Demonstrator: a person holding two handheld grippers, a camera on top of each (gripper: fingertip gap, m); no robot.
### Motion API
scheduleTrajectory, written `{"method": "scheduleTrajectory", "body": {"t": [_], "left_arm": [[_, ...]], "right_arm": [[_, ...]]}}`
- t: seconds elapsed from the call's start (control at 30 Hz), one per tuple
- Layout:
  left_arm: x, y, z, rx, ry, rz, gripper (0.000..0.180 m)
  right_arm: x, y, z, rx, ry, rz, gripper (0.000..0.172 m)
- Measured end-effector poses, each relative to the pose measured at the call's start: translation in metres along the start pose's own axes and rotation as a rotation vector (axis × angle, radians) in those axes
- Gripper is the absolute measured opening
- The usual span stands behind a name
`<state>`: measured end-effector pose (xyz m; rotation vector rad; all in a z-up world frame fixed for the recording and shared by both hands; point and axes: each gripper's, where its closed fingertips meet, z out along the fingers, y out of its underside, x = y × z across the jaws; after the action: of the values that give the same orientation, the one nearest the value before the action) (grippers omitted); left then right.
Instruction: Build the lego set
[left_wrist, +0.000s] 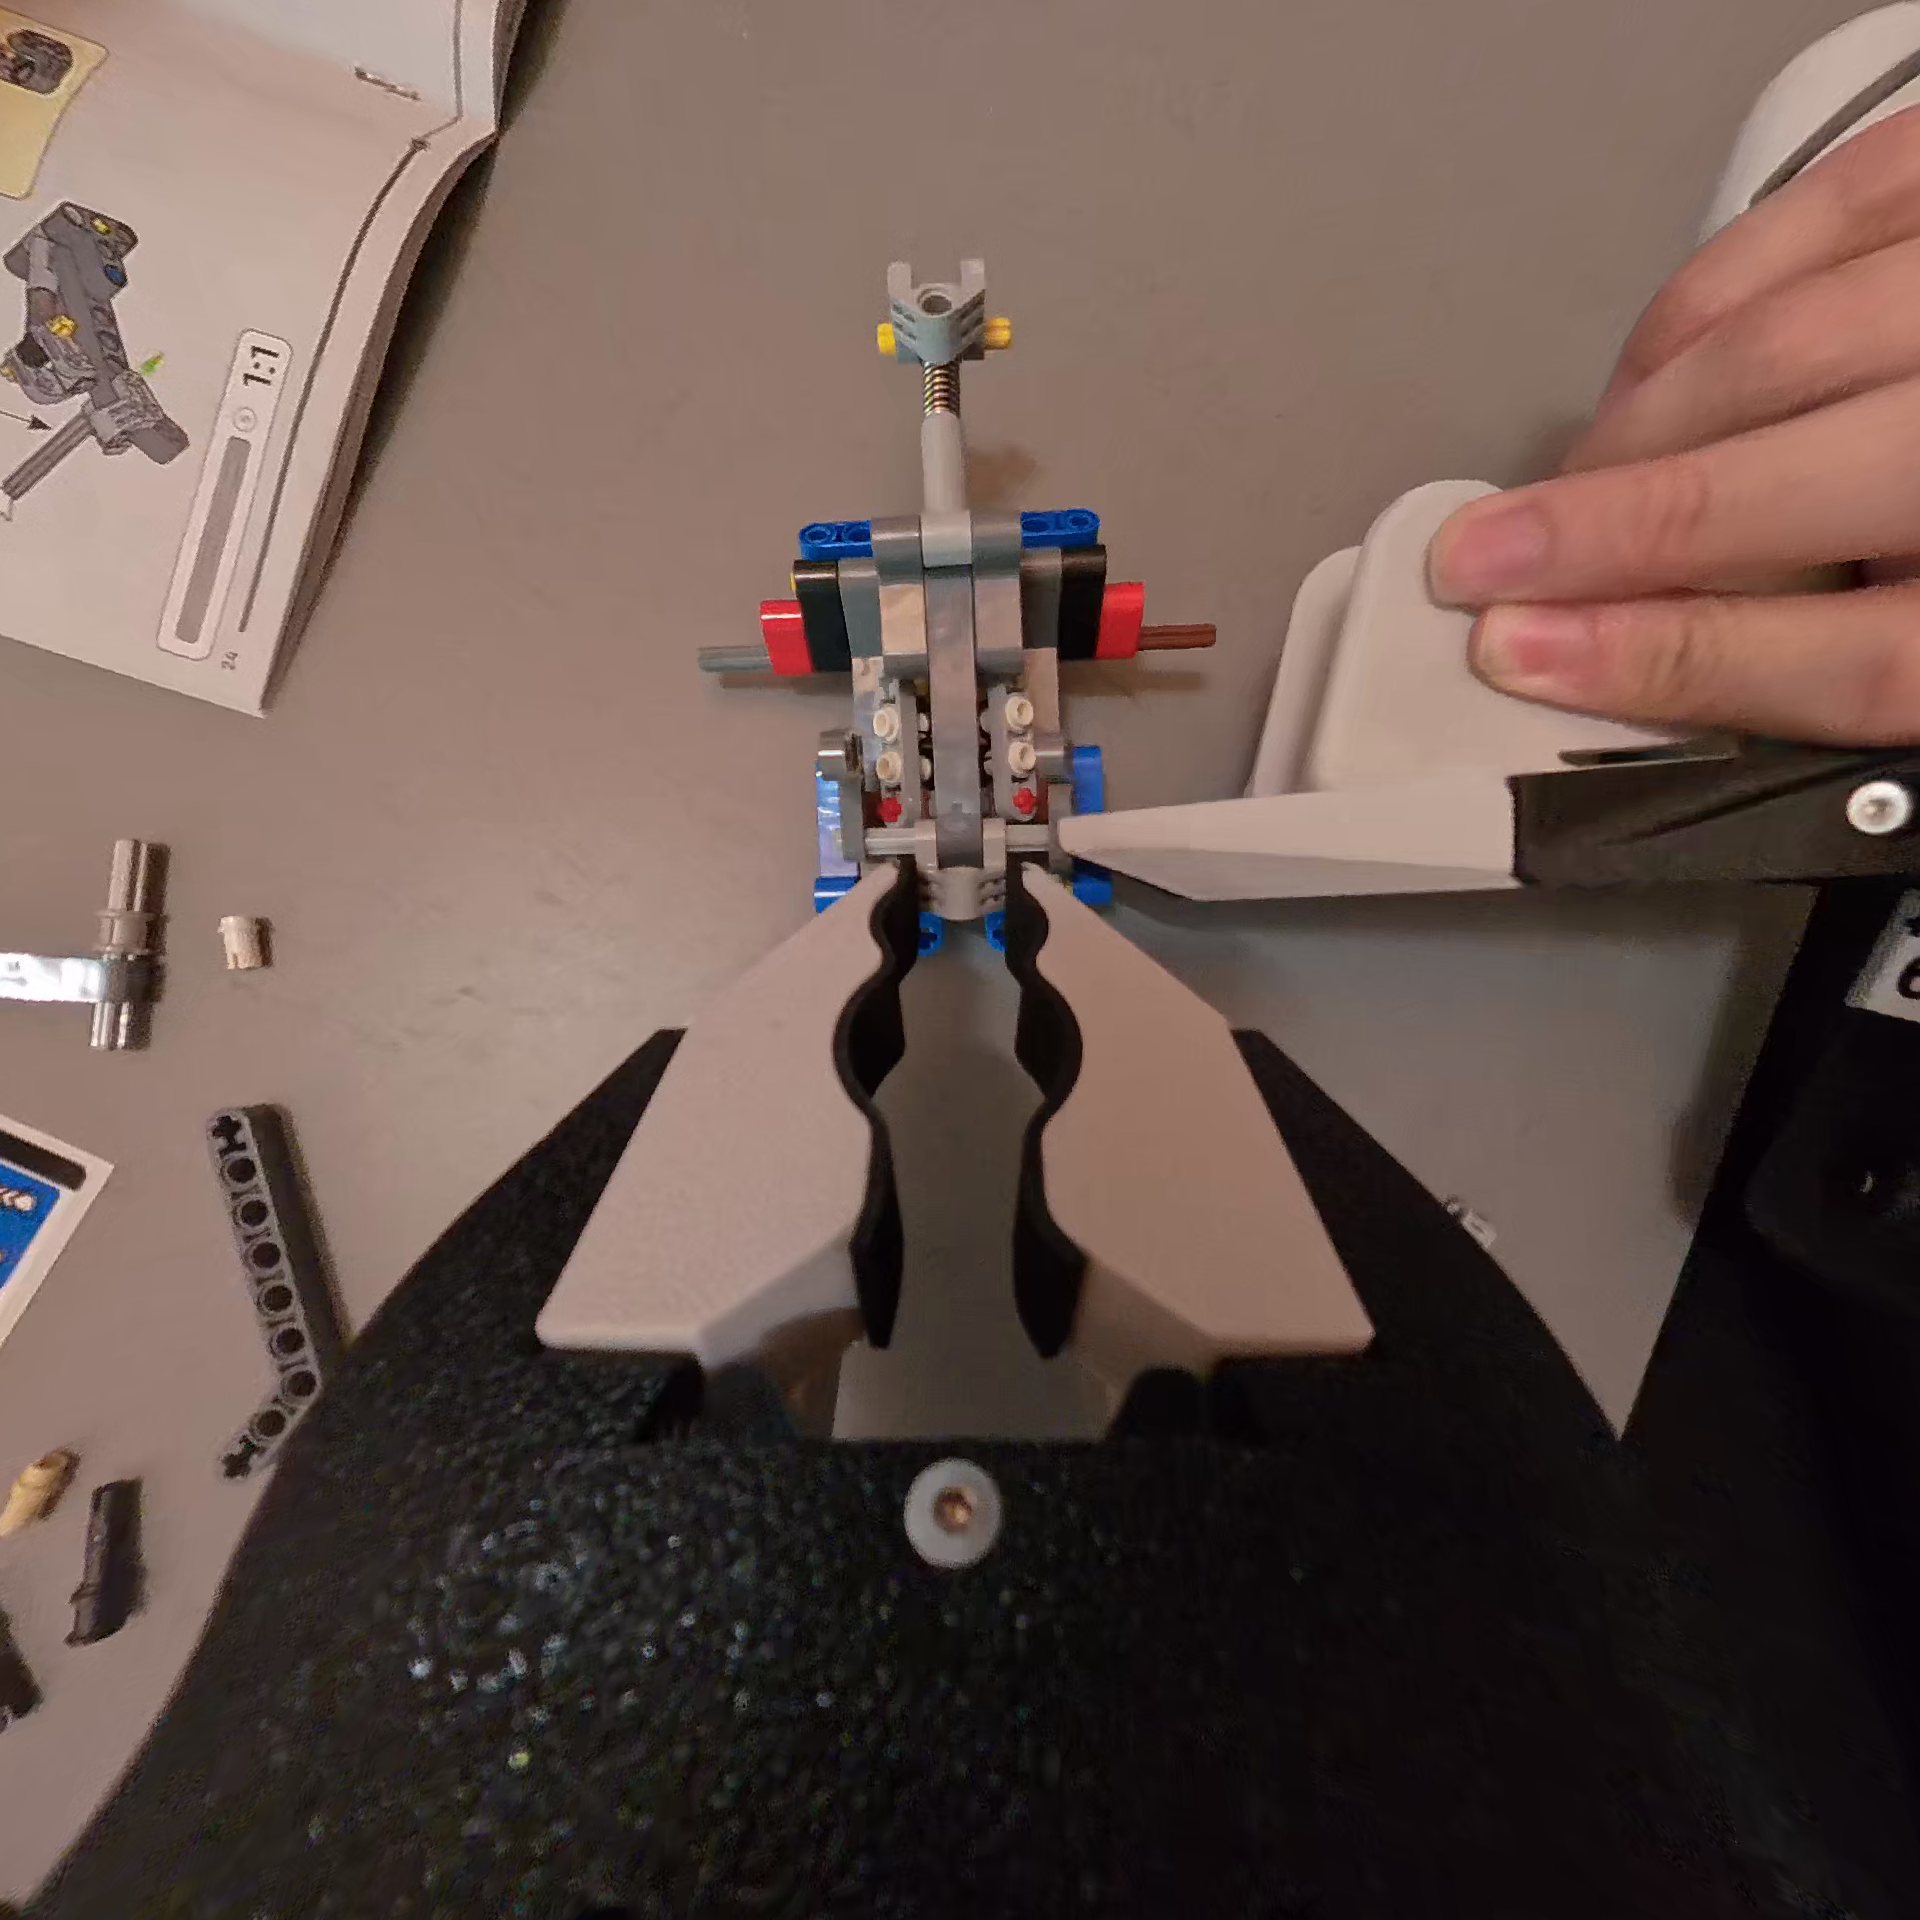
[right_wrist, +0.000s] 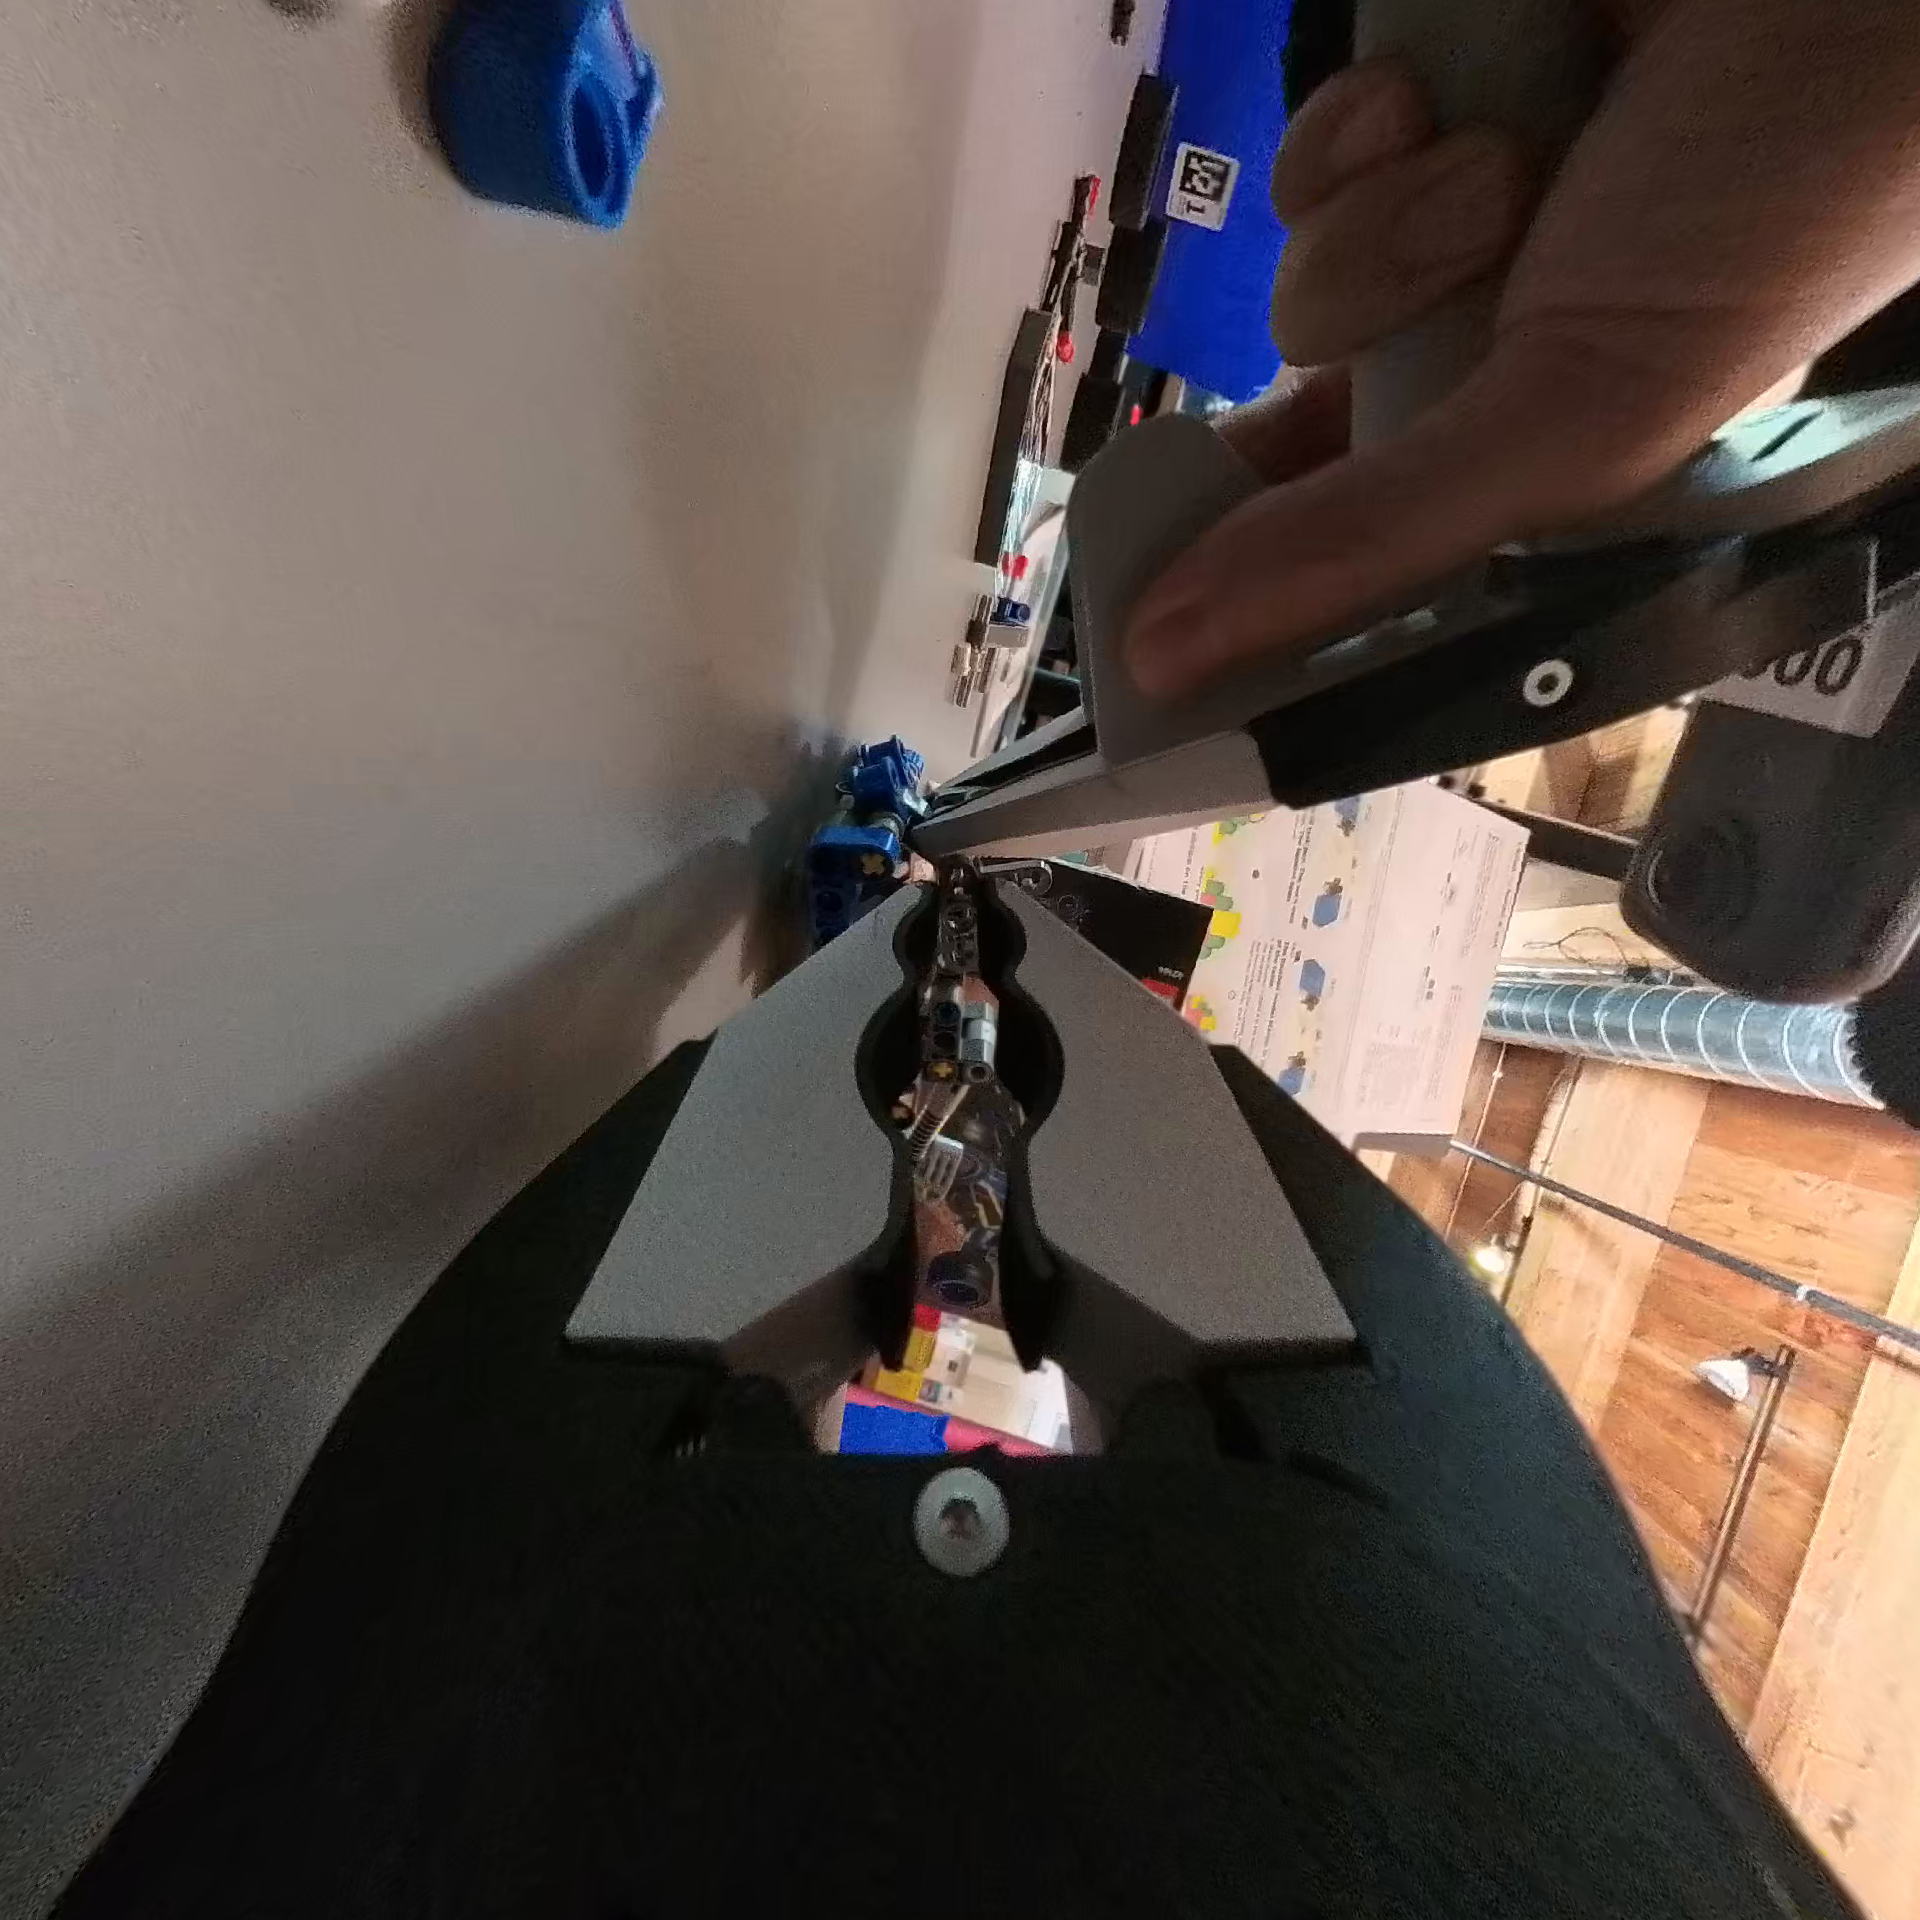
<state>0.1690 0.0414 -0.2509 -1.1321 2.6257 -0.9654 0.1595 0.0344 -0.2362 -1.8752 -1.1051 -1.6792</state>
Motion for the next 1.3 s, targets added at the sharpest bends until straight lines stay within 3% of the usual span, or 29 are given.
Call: {"method": "scheduleTrajectory", "body": {"t": [0.3, 0.9, 1.3], "left_arm": [[-0.003, -0.001, 0.001, -0.004, 0.018, -0.003, 0.013], [-0.001, 0.0, 0.001, -0.018, 0.054, 0.025, 0.013], [-0.001, -0.002, 0.001, -0.011, 0.049, 0.02, 0.013]], "right_arm": [[0.0, 0.003, 0.003, 0.028, -0.001, 0.049, 0.004], [0.002, 0.014, -0.001, -0.042, -0.065, -0.097, 0.004], [-0.003, 0.005, 0.0, 0.053, -0.099, -0.045, 0.004]]}}
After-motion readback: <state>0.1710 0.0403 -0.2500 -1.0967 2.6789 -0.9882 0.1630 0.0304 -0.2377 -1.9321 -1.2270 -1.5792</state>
